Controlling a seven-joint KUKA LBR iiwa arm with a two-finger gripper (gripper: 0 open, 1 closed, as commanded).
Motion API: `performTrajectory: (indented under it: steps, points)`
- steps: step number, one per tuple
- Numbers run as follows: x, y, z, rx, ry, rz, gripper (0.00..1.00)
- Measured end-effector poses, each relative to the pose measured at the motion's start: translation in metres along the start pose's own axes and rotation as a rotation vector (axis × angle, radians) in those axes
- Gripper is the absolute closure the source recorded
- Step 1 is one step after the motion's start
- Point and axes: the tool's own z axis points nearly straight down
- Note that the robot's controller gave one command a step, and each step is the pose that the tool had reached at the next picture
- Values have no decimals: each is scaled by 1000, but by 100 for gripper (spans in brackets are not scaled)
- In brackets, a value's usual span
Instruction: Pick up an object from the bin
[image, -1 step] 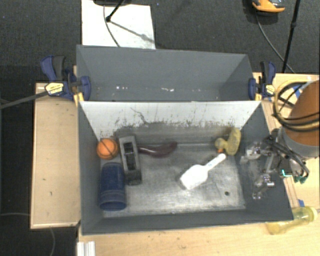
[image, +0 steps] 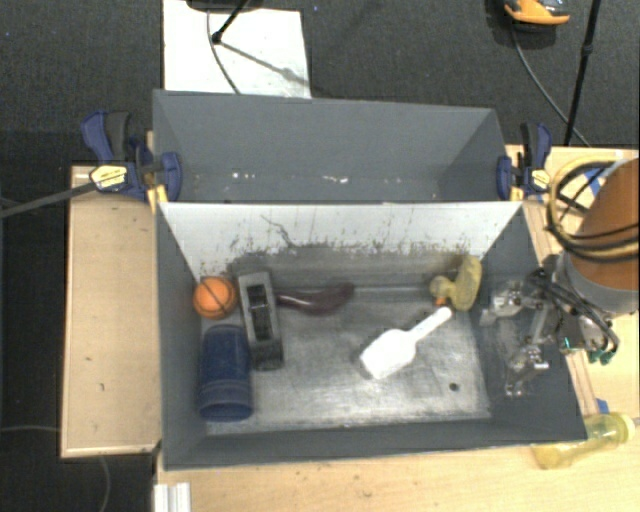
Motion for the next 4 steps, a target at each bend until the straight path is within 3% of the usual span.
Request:
performTrajectory:
  steps: [1,2,3,4]
  points:
    - [-31,9,46,2,-9,-44,0]
    - [-29,30,80,-1,3,-90,0]
    - [-37,83,147,0,-20,-175,100]
    - [-31,81,150,0,2,-179,0]
